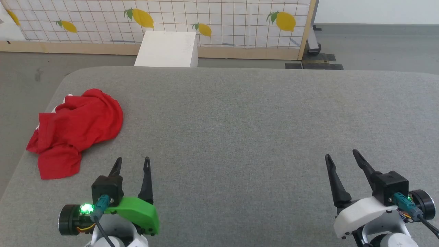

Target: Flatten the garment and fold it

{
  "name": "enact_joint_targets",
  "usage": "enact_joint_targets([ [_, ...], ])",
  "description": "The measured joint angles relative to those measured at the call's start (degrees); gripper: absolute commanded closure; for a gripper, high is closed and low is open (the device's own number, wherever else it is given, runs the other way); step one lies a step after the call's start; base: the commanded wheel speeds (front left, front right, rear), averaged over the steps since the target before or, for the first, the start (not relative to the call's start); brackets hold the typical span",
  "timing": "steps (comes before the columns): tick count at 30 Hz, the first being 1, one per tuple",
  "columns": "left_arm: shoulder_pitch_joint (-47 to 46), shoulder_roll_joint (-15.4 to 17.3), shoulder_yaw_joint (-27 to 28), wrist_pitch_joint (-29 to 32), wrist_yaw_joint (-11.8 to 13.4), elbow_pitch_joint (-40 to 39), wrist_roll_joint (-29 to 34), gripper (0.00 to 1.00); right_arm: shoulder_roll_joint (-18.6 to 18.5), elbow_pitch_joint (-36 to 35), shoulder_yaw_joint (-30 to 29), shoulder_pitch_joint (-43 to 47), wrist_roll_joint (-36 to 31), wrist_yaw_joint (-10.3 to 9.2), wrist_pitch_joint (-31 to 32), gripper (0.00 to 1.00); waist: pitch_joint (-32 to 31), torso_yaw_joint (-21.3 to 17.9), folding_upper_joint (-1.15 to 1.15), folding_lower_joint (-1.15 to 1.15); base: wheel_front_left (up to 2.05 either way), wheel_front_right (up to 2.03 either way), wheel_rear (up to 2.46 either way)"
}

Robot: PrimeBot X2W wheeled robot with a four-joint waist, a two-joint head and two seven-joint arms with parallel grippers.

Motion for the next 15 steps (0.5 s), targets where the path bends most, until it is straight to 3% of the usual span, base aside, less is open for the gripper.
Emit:
enact_joint_targets([
  [15, -0.58, 0.00, -1.09, -1.91, 0.74, 1.24, -1.65, 0.00, 0.00, 0.19, -0.62, 0.00, 0.21, 0.00, -1.85, 0.00, 0.06, 0.12, 0.00, 0.00, 0.00, 0.00, 0.00],
])
